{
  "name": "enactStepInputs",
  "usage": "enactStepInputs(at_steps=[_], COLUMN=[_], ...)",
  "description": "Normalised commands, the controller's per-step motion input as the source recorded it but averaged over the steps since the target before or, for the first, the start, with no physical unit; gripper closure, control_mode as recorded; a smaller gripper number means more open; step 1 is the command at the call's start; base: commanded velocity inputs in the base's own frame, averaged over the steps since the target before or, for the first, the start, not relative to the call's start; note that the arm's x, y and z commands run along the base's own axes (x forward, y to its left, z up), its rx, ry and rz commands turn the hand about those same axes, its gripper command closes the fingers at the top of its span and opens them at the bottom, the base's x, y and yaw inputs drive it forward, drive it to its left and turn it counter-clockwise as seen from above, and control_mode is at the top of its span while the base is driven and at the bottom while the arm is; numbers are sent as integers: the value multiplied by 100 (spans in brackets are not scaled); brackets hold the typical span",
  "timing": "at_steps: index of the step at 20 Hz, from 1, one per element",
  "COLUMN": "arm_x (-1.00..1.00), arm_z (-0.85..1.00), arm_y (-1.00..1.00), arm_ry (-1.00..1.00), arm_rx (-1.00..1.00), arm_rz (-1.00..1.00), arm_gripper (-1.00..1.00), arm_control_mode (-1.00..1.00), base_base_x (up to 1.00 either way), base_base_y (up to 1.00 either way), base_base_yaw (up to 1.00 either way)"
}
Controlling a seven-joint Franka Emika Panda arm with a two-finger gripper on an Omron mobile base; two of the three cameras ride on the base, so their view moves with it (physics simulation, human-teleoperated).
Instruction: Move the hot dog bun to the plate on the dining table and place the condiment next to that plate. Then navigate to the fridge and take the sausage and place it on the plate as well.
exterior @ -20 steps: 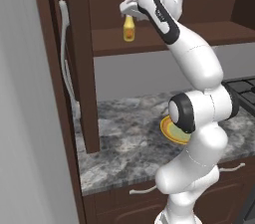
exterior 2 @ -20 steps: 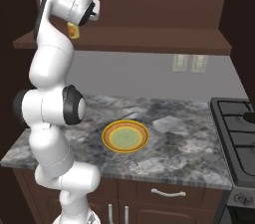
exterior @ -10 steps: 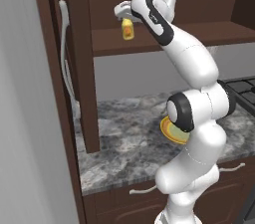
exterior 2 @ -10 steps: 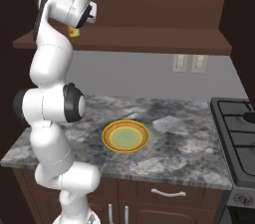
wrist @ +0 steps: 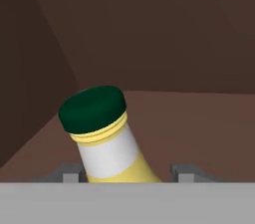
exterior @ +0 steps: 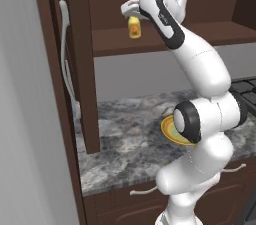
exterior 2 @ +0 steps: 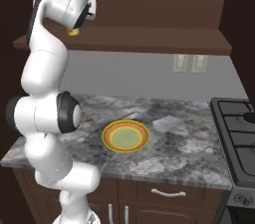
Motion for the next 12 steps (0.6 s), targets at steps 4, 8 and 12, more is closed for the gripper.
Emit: enactStepInputs(at_steps=[4,8,12], arm_x=[-100,-100,-100], arm_z=[3,0,10], arm_y=[-47,-58,-58], arm_ry=[-23,-20,-19], arm_rx=[0,0,0], arm_rz=[0,0,0], arm_gripper=[100,100,100], arm_control_mode=[-100,-100,-100], base_base_x=[0,0,0], base_base_y=[0,0,0], base_base_yaw=[0,0,0])
